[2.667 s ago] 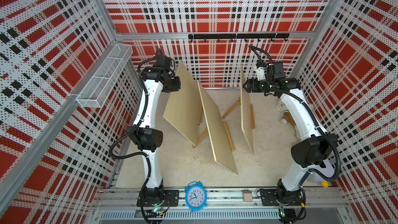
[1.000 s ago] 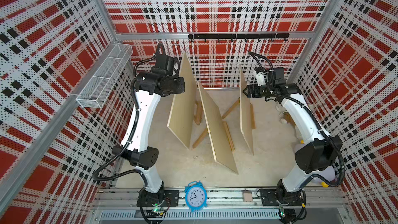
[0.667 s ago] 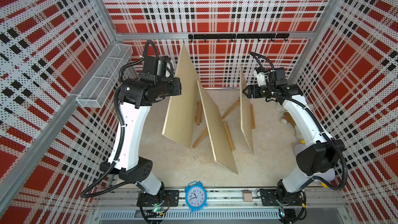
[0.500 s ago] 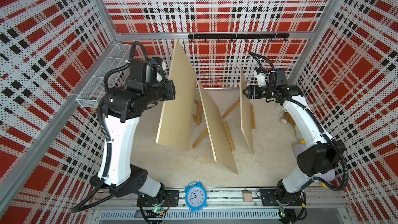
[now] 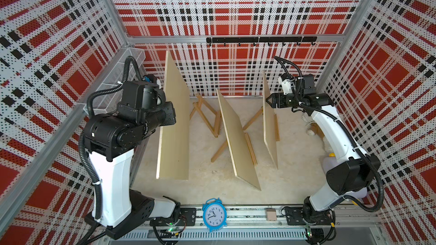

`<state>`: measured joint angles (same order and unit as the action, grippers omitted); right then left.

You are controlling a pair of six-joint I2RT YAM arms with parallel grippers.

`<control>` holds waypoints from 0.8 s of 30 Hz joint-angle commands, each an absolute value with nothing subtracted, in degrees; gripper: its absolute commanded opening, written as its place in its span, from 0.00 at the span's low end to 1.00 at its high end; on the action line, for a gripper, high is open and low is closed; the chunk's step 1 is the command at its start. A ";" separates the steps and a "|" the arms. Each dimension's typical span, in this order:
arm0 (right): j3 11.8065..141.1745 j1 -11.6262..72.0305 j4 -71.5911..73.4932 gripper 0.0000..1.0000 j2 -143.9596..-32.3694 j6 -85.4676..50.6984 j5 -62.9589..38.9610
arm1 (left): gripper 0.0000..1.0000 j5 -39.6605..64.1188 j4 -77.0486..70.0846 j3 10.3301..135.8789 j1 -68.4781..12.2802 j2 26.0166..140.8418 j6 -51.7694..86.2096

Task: Disassemble the easel
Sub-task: Place the drawing board at the center of the board.

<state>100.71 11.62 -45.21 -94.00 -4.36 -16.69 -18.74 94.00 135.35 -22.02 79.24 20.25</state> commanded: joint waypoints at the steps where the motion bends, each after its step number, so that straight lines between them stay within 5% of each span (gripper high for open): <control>1: 100.77 11.95 -43.02 0.84 -92.29 -3.43 -17.73 | 0.00 -24.70 86.86 137.20 -22.76 77.77 21.99; 24: 115.31 12.51 -46.03 0.81 -92.31 2.81 -14.66 | 0.00 -11.88 67.70 106.55 -12.53 74.80 20.40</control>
<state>111.33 11.68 -46.41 -93.67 0.91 -13.02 -12.84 80.66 106.32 -13.72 79.05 20.49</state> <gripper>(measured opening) 0.811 0.124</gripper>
